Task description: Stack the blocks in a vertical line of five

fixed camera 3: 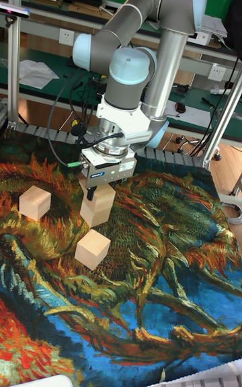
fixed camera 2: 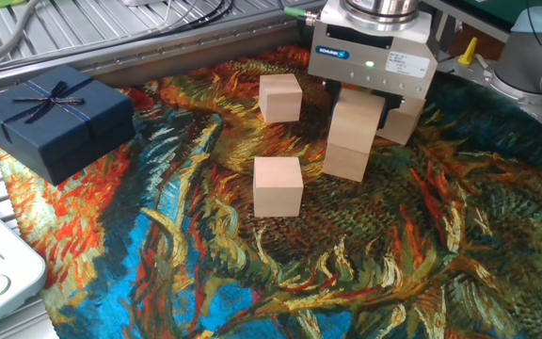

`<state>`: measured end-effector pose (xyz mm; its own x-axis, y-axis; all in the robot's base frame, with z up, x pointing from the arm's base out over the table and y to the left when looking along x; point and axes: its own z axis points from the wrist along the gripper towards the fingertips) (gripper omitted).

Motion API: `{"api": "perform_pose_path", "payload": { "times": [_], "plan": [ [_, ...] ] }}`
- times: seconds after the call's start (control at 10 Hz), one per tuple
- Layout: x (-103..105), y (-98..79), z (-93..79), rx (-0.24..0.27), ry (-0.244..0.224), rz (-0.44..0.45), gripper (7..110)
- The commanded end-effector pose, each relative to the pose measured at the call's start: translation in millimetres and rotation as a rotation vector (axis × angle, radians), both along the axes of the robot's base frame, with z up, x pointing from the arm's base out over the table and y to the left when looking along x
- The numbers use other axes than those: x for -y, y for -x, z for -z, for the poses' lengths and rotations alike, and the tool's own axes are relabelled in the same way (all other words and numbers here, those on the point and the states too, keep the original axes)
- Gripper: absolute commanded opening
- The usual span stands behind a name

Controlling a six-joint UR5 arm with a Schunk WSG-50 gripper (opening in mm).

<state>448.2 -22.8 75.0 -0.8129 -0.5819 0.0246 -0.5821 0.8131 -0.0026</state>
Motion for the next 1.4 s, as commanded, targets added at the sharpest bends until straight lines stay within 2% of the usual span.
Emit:
{"api": "perform_pose_path", "payload": {
  "times": [0.0,0.1,1.3],
  "plan": [
    [-0.8,-2.2,-0.9,0.005,-0.003,-0.01,7],
    [2.5,0.4,-0.3,-0.005,0.01,-0.033,7],
    [-1.6,0.3,1.0,-0.009,0.007,-0.039,7]
  ]
}}
